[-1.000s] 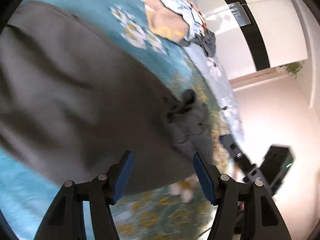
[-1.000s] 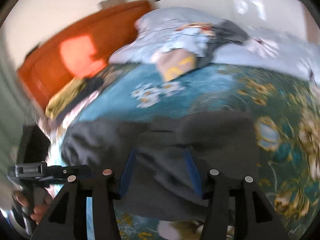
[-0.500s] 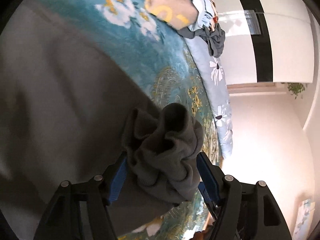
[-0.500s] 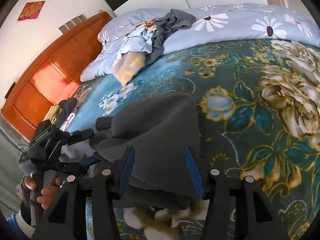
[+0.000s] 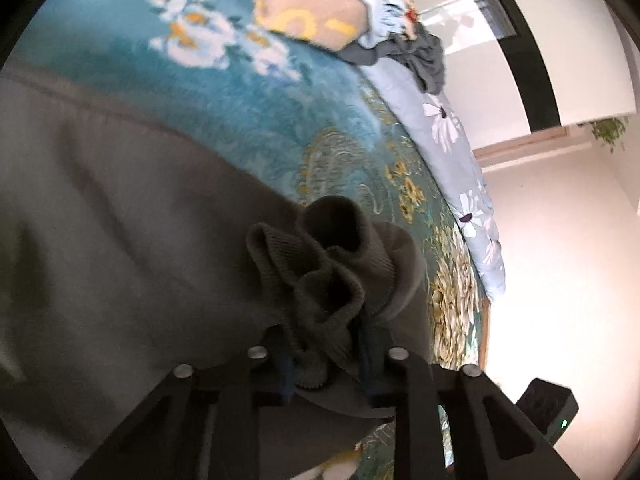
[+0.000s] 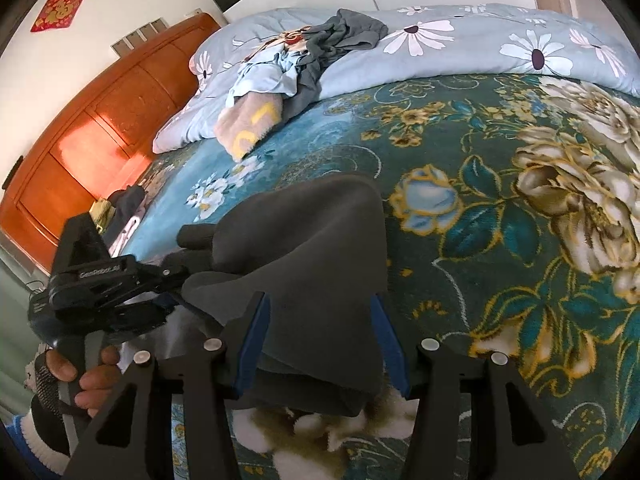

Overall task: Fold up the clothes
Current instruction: 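Fold the garment over with the left gripper toward the right gripper while the right gripper holds the leg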

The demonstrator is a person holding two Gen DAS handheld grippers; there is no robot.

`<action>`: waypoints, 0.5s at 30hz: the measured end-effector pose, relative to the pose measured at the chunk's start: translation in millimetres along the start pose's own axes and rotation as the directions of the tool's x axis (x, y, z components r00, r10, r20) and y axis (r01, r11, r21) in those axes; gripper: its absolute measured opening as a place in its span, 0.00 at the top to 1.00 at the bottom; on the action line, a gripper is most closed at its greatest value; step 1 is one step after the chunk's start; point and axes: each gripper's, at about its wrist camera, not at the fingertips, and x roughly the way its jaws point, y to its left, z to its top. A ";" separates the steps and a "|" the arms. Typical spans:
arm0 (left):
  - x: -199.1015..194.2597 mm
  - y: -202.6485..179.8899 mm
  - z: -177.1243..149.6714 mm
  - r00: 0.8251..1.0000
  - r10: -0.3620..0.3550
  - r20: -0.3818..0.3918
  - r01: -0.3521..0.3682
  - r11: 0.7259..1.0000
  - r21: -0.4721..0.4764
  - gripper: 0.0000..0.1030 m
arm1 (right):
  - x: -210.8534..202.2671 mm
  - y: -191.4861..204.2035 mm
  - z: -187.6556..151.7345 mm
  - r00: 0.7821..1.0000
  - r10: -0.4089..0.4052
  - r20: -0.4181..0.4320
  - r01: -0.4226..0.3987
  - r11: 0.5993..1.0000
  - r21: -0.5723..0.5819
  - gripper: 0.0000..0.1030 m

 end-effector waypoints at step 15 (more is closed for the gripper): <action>-84.5 87.4 -12.5 0.997 -0.047 0.066 0.057 0.986 -0.158 0.82 | -1.2 22.8 8.6 0.998 0.070 0.010 -0.069 0.997 -0.046 0.37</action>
